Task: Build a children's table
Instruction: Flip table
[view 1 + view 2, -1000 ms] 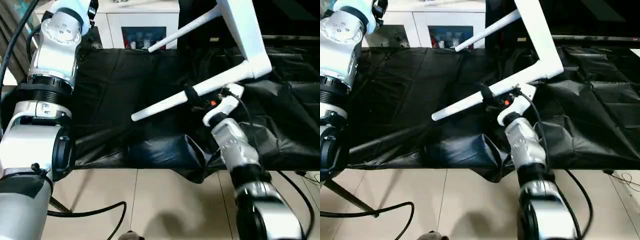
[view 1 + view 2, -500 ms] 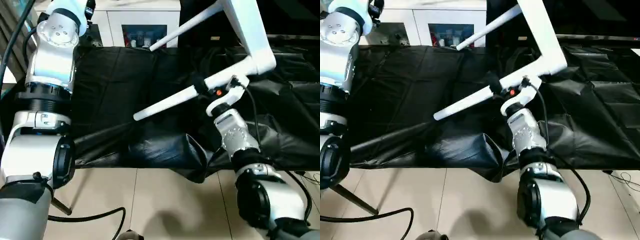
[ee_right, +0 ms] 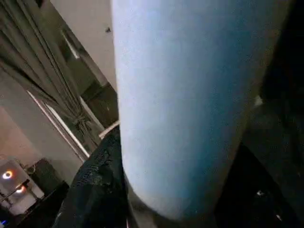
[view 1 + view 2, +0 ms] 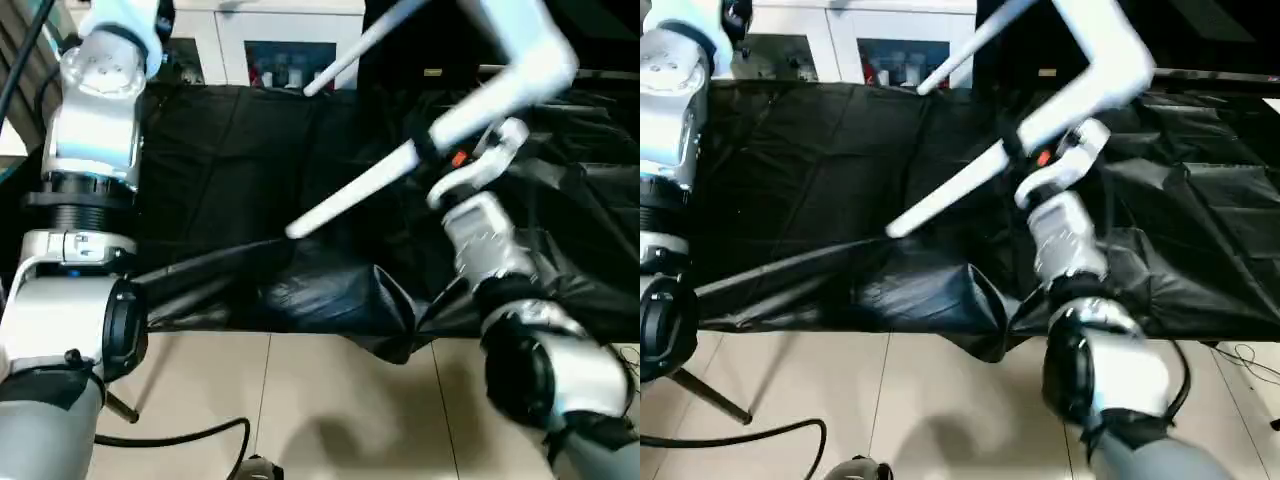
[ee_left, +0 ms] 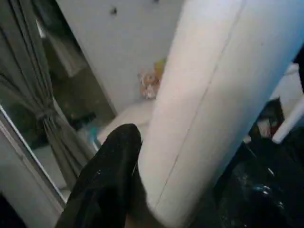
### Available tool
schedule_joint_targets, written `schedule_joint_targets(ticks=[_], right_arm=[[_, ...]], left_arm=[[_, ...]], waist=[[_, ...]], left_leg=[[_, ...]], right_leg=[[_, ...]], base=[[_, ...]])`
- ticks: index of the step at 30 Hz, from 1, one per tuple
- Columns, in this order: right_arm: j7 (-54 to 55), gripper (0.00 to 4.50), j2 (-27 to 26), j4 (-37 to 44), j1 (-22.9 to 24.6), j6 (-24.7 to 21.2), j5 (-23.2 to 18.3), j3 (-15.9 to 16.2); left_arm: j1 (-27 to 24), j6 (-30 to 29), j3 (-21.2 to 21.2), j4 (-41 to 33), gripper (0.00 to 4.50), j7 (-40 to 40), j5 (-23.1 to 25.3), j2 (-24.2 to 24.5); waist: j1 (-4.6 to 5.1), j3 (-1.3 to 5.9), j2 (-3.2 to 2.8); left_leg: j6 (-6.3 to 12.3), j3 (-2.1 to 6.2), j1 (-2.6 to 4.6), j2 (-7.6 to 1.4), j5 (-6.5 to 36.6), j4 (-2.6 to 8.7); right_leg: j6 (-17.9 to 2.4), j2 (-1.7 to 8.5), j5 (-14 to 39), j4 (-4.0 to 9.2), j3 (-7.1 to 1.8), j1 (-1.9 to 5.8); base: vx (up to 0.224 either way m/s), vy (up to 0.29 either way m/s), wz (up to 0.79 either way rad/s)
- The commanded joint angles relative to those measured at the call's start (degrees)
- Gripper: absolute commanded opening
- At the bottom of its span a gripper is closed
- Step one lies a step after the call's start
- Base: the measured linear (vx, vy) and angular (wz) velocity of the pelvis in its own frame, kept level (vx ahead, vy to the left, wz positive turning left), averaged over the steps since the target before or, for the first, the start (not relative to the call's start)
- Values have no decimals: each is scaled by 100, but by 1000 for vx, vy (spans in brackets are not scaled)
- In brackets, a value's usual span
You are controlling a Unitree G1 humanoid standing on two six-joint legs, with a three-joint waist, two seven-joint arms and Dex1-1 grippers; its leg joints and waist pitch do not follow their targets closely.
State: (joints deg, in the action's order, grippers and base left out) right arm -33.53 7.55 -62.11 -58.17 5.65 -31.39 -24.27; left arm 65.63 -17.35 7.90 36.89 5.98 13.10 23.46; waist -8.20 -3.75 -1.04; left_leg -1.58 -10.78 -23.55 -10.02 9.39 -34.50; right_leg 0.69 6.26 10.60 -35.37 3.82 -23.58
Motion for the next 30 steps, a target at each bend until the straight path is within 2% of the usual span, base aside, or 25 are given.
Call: schedule_joint_targets(ticks=[1,4,5,7,8,9,10,13,14,15,16,18,19,21,23,24,25,27,29,30], right_arm=[[-75,178,20,128,-311,221,-17,12],[-105,176,141,146,-451,339,90,68],[-110,175,191,174,-506,381,130,89],[-113,175,233,195,-547,422,178,117],[-113,175,296,227,-584,499,316,202],[-113,175,302,228,-588,509,334,212],[-133,175,379,259,-616,596,548,355],[-119,175,481,273,-669,677,810,532],[-119,175,490,272,-677,679,824,537],[-117,175,551,259,-727,685,908,576],[-121,175,581,248,-748,688,942,590],[-149,175,638,220,-781,692,997,635],[-142,175,671,199,-797,671,1024,658],[-124,175,715,173,-805,624,1123,724],[-107,175,728,158,-807,592,1182,769],[-66,175,732,127,-810,544,1287,846],[-26,175,727,116,-810,511,1331,881],[33,175,721,95,-814,485,1395,914],[134,175,713,52,-821,453,1483,960],[274,175,705,-7,-824,412,1552,994]], left_arm=[[-120,-151,-38,201,201,98,-208,-161],[-176,-129,-30,191,195,70,-219,-178],[-221,-131,-26,151,192,65,-224,-189],[-267,-134,-22,105,186,61,-229,-197],[-367,-116,-26,9,183,60,-260,-215],[-378,-113,-27,-2,175,59,-264,-217],[-541,-69,-35,-166,175,71,-307,-256],[-858,37,-47,-475,165,73,-369,-361],[-898,40,-49,-510,165,73,-374,-375],[-1157,70,-61,-721,161,58,-395,-449],[-1282,79,-69,-820,161,47,-401,-481],[-1558,14,-56,-1061,160,-25,-415,-543],[-1775,-62,-27,-1286,159,-58,-449,-598],[-2138,-123,15,-1656,159,-99,-514,-696],[-2277,-81,13,-1742,159,-101,-536,-726],[-2532,-98,8,-1910,159,-123,-551,-783],[-2646,-78,12,-1986,159,-136,-559,-810],[-2781,-40,4,-2086,159,-146,-574,-835],[-2944,75,-19,-2172,159,-148,-587,-853],[-3023,179,-30,-2197,159,-174,-573,-864]], waist=[[41,554,95],[34,582,104],[29,570,128],[18,574,130],[26,574,160],[16,581,154],[22,559,157],[41,542,172],[39,544,166],[46,542,149],[78,526,176],[74,529,177],[78,534,203],[82,530,223],[87,519,238],[85,519,234],[110,503,273],[107,504,263],[123,495,292],[134,489,330]], left_leg=[[507,60,201,-262,333,303],[651,54,173,-259,11,244],[701,47,159,-258,1,235],[728,50,136,-257,4,208],[738,47,119,-257,-14,200],[756,53,99,-257,-70,179],[743,42,104,-261,66,185],[612,45,98,-275,291,206],[581,41,103,-270,327,207],[499,40,129,-283,464,215],[435,41,99,-287,484,225],[385,34,126,-299,528,223],[388,36,119,-309,494,219],[416,20,123,-298,452,208],[398,11,130,-300,509,214],[363,13,131,-301,568,219],[330,12,126,-314,640,232],[248,10,142,-312,747,238],[139,15,141,-318,846,257],[80,10,157,-320,958,267]], right_leg=[[-1680,249,-25,206,-174,264],[-1735,221,-479,138,-162,225],[-1760,226,-503,136,-159,221],[-1784,233,-480,112,-159,213],[-1783,233,-498,105,-159,216],[-1780,234,-531,80,-154,203],[-1771,232,-378,105,-155,177],[-1720,243,-87,127,-155,194],[-1700,237,-44,130,-155,190],[-1676,236,28,139,-163,170],[-1655,221,16,140,-157,186],[-1643,222,-30,137,-161,174],[-1655,236,-88,114,-163,194],[-1641,219,-119,123,-169,175],[-1604,201,-41,143,-170,161],[-1581,205,21,143,-173,167],[-1546,199,102,159,-174,162],[-1488,202,226,172,-180,153],[-1430,196,322,179,-181,152],[-1383,193,403,197,-184,137]], base=[[0,0,0],[0,0,0],[0,0,0],[0,0,0],[0,0,0],[0,0,0],[0,0,0],[0,0,0],[0,0,0],[0,0,0],[0,0,0],[0,0,0],[0,0,0],[0,0,0],[0,0,0],[0,0,0],[0,0,0],[0,0,0],[0,0,0],[0,0,0]])
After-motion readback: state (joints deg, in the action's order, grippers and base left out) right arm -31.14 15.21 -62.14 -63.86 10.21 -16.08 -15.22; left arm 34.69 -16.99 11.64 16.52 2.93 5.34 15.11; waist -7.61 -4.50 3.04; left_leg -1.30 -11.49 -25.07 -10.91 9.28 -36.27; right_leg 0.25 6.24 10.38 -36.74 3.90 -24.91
